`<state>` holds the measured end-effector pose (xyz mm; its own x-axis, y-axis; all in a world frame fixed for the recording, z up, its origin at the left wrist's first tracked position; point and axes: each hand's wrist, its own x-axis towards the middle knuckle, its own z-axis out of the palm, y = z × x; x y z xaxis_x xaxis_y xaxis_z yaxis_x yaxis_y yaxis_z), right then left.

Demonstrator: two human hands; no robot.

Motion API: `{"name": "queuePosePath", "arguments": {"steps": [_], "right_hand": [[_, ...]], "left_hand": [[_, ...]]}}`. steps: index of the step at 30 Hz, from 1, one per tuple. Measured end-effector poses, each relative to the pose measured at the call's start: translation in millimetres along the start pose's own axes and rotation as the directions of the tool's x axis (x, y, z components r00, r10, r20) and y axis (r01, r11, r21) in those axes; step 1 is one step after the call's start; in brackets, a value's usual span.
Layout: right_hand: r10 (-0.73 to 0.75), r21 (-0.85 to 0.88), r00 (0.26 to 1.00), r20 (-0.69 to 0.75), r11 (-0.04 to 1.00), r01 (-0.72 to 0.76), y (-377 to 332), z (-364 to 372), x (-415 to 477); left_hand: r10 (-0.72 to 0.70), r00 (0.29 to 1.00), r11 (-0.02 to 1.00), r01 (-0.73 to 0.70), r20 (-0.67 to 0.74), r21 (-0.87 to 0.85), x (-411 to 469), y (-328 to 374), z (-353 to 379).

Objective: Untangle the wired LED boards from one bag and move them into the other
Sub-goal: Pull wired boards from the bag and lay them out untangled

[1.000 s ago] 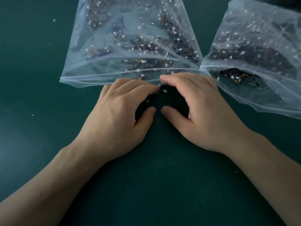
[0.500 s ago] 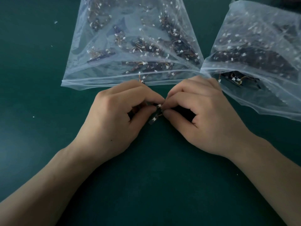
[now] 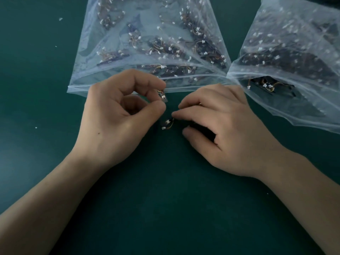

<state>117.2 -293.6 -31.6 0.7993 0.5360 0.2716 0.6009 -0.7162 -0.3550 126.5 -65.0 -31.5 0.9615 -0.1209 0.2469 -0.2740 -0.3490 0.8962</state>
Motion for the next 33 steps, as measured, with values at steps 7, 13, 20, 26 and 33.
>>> {"name": "queuePosePath", "arguments": {"steps": [7,13,20,26,33], "right_hand": [[0.011,0.063,0.999,0.05,0.998,-0.014,1,-1,-1],[0.043,0.048,0.996,0.082,0.998,-0.047,0,-3,0],[0.075,0.119,0.993,0.089,0.989,-0.086,0,-4,0],[0.08,0.04,0.991,0.107,0.996,-0.085,1,-2,0],[0.075,0.071,0.997,0.03,0.994,-0.077,2,-1,-2]], "left_hand": [[0.032,0.998,0.988,-0.039,0.05,0.151,-3,-1,1],[0.08,0.993,0.947,-0.102,0.084,0.304,-3,1,4],[0.043,0.998,0.984,-0.051,0.049,0.171,-2,0,0],[0.13,0.991,0.946,-0.135,0.039,0.293,-1,-1,-5],[0.055,0.99,0.936,-0.098,0.134,0.337,-1,1,-7]]}}
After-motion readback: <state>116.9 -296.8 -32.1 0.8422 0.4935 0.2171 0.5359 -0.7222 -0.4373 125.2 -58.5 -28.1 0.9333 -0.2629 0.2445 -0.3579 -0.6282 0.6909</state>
